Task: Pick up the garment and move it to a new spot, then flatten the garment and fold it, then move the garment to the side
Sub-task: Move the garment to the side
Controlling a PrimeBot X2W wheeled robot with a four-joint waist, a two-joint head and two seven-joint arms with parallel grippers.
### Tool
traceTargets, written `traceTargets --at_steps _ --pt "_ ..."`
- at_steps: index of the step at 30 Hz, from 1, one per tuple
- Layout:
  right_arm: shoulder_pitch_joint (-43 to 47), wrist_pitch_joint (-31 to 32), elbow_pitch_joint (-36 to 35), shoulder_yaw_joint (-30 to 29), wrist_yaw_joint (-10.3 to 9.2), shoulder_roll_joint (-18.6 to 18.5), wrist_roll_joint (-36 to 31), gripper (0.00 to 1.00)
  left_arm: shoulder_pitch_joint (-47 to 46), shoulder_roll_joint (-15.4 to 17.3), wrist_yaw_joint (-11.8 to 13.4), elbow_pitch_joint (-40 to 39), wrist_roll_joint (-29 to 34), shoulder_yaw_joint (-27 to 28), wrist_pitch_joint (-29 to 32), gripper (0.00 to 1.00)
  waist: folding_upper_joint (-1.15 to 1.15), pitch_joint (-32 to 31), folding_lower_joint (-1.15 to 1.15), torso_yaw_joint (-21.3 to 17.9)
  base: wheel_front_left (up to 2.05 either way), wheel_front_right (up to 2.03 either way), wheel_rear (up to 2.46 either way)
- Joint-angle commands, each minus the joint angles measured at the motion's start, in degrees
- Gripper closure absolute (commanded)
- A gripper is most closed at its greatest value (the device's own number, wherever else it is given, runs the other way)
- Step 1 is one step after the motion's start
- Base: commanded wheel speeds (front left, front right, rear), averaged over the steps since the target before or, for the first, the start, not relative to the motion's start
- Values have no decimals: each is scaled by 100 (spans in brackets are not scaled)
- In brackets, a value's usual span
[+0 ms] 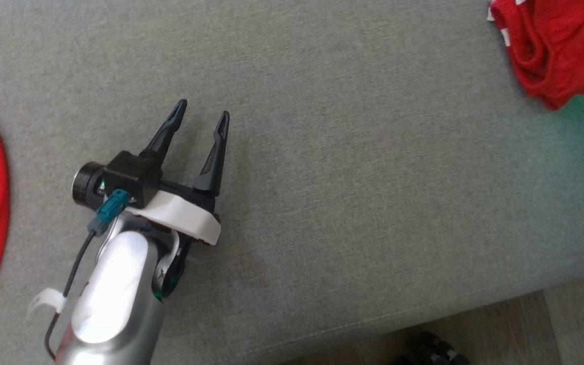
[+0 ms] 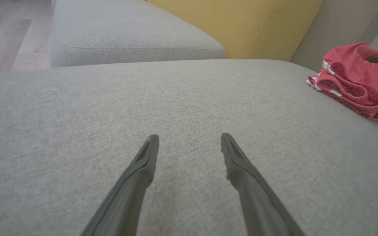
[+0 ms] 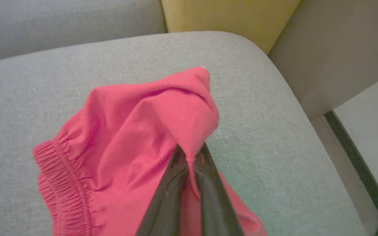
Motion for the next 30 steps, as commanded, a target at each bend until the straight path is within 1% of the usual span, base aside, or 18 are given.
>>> traceTargets --at_steps 1,4,5,7,8,13,18,21,24,30 --pt "-144 -3 -61 94 -4 -143 -213 100 -149 108 48 -220 32 140 -28 0 0 50 -2 40 0 0 0" --pt "-291 -55 269 -30 -4 -102 -353 100 -159 105 54 -196 12 124 -37 0 0 28 -2 31 0 0 0" --pt "-318 -59 363 -50 -4 -56 -396 89 -160 101 55 -177 1 117 -42 0 0 1 -2 30 0 0 0" --pt "-346 -147 467 -118 -4 66 -396 6 -155 91 54 -124 -24 104 -54 0 0 -75 -2 34 0 0 0" --pt "-349 -184 516 -111 -4 103 -439 0 -147 85 57 -99 -39 103 -64 0 0 -128 -2 36 0 0 0" --pt "-301 -411 585 -85 -4 285 -517 0 -58 48 94 17 -130 119 -130 0 0 -494 -2 56 0 0 0" --pt "-197 -649 364 25 -4 360 -533 0 83 10 141 106 -229 172 -195 0 0 -962 -2 98 0 0 0" --pt "-25 -829 26 119 -4 412 -450 0 222 -8 199 147 -314 266 -232 0 0 -1368 -2 167 0 0 0" --pt "240 -1047 -457 159 -4 450 -277 0 382 1 274 145 -385 400 -253 0 0 -1790 -2 270 0 0 0" --pt "1160 -1506 -1569 -4 -4 537 34 0 735 151 424 38 -469 701 -267 0 0 -2476 -2 491 0 0 0"
